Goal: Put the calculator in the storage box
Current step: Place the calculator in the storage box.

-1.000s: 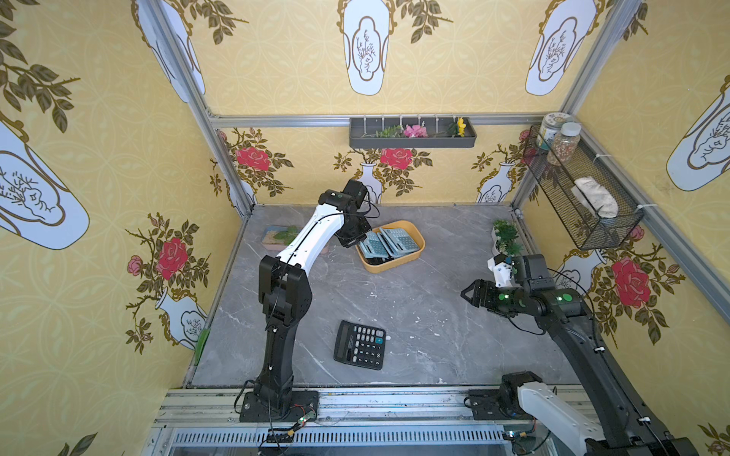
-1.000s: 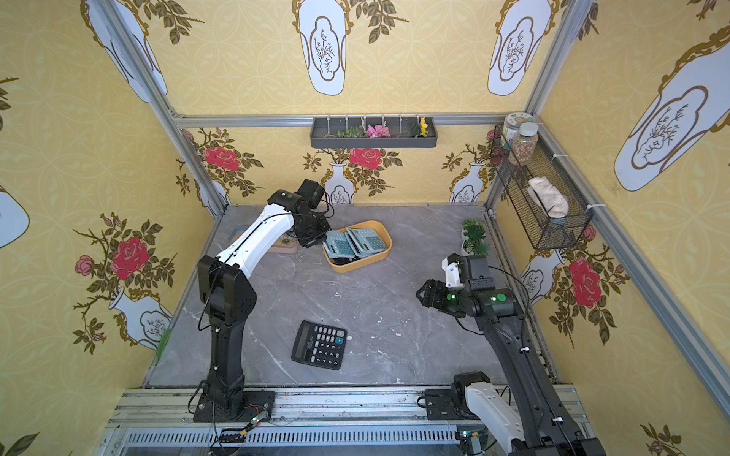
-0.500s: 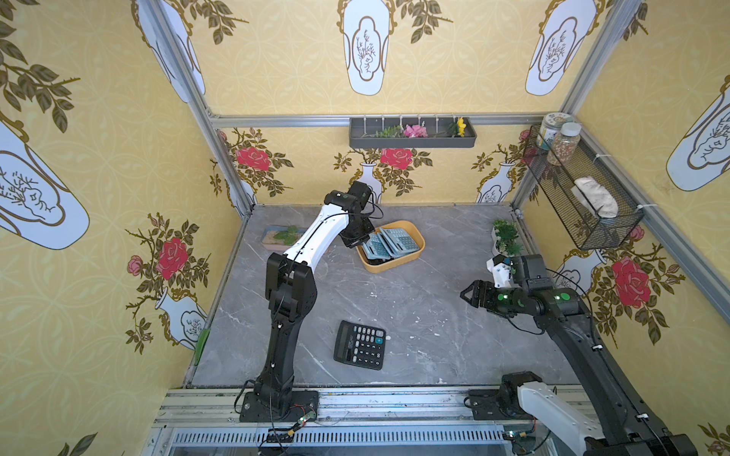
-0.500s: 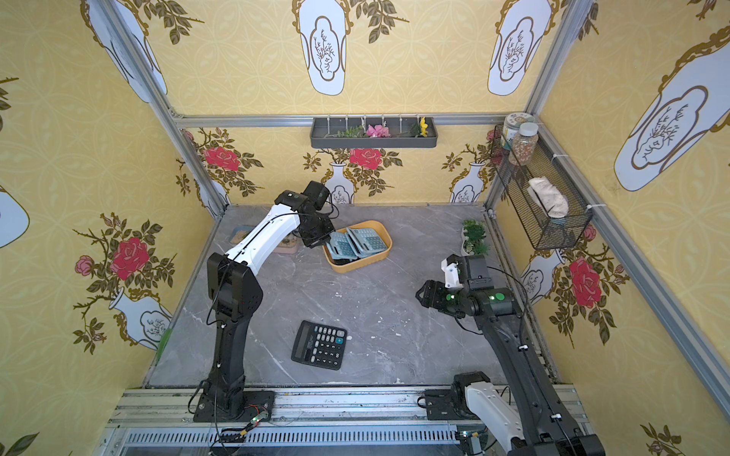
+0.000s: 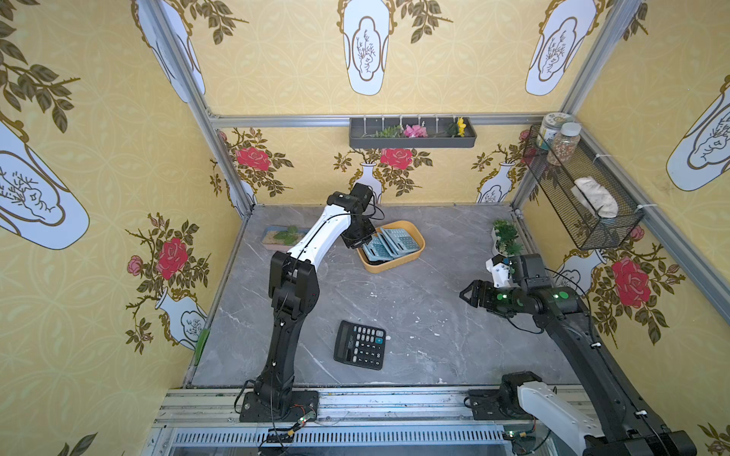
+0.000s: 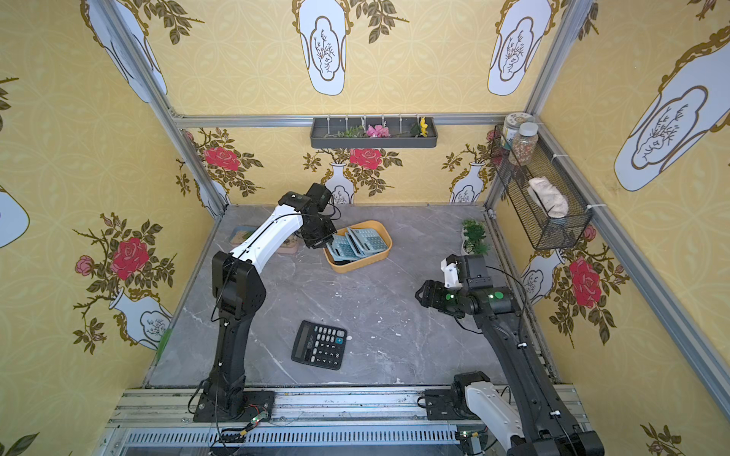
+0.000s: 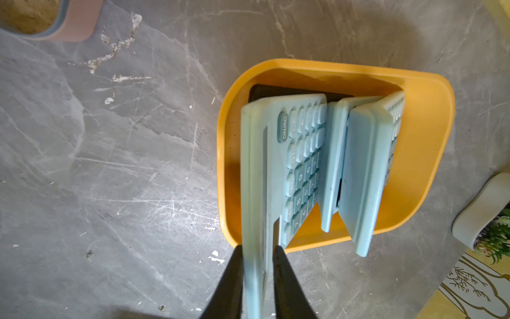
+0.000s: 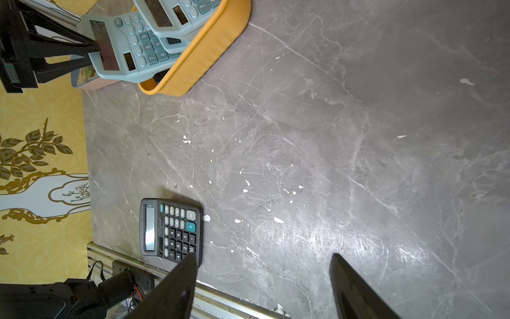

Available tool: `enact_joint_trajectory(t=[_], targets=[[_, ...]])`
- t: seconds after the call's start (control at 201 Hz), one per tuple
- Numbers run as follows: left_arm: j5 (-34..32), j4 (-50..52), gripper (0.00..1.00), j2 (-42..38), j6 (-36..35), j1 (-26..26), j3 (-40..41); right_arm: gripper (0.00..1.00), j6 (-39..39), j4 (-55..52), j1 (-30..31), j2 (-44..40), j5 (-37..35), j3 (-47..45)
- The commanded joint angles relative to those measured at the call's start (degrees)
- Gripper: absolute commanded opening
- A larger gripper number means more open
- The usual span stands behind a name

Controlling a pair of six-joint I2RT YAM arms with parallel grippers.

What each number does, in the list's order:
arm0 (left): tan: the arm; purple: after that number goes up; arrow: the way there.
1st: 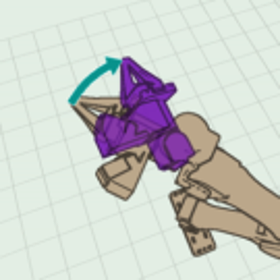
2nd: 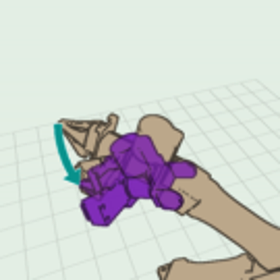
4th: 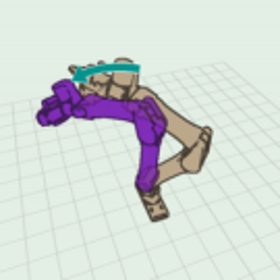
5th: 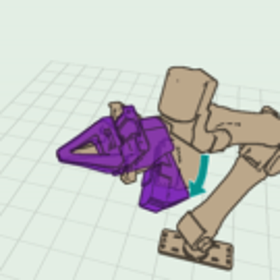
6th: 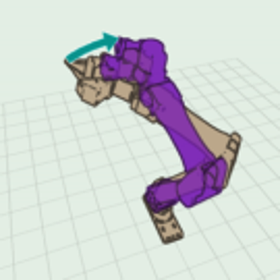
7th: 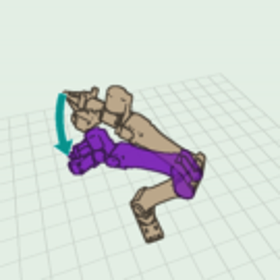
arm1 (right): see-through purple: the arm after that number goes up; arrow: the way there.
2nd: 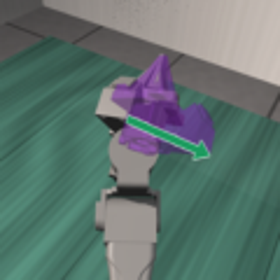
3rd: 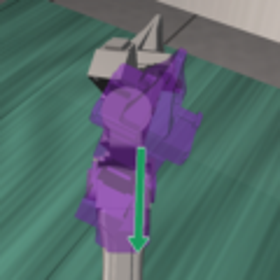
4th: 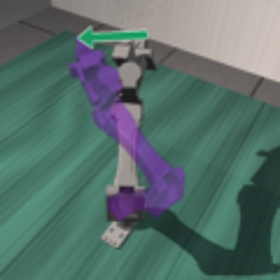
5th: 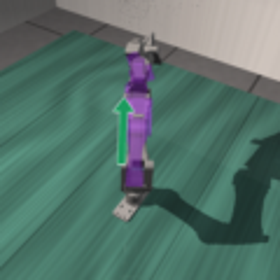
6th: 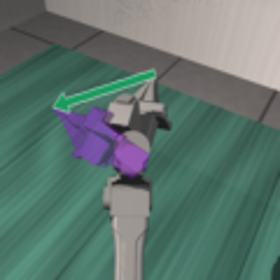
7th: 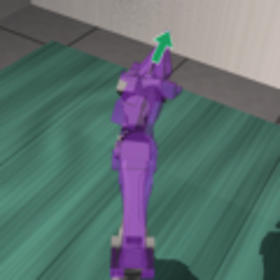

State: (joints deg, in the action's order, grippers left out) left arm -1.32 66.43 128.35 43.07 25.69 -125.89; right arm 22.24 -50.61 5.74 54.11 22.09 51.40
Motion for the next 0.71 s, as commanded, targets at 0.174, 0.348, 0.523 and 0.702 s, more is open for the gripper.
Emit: enact_joint_trajectory(t=[0.174, 0.348, 0.523, 0.702], targets=[[0.5, 0.1, 0.34, 0.6, -1.1, 0.0, -0.1, 0.77, -0.9, 1.1, 0.0, 0.4, -0.3, 0.5], [-1.1, 1.5, 0.44, -2.0, -2.7, 0.0, 0.1, 0.77, -0.8, 0.6, 0.1, -0.3, -0.4, 0.7], [-4.4, 4.5, 0.55, -7.1, -4.8, -0.1, 1.1, 0.78, -0.6, -0.3, 0.0, -1.0, -0.5, 0.8], [-7.6, 5.4, 0.59, -19.9, -5.7, -0.4, 14.1, 0.78, -0.3, -1.8, 0.0, -2.4, -0.6, 2.0]])
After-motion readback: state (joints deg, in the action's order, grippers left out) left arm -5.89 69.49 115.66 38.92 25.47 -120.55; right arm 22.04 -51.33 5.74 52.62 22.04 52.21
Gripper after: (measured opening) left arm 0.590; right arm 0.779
